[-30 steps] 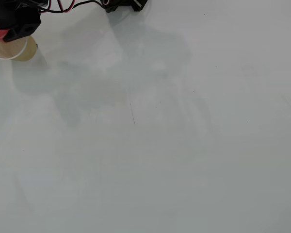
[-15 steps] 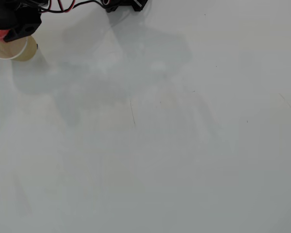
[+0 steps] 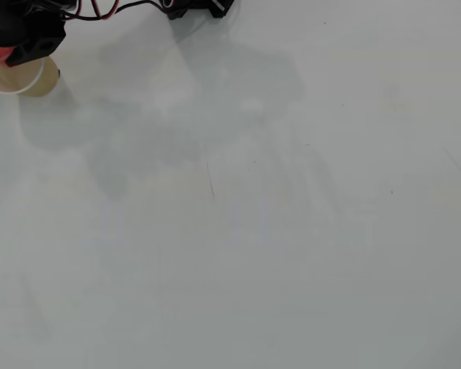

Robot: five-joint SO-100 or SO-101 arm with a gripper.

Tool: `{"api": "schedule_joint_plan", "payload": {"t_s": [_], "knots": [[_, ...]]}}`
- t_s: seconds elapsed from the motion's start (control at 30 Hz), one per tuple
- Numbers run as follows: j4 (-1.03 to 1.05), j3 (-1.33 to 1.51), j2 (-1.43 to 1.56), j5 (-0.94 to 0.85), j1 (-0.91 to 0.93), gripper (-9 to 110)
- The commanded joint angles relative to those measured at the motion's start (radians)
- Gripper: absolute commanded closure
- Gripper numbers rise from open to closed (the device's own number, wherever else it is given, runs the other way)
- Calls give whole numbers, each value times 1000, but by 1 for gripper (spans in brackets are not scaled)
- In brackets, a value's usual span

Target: Pick up the cube and drop it in the cup.

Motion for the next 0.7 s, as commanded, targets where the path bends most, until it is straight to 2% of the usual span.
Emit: {"api": "schedule_joint_plan", "payload": {"t_s": [0.0,0.1,0.27,0.67], "knots": [[-25,-87,35,3,-11,75],[-29,-86,37,3,-8,61],[-34,-86,37,5,-8,54],[-34,-80,43,5,-14,54]]}}
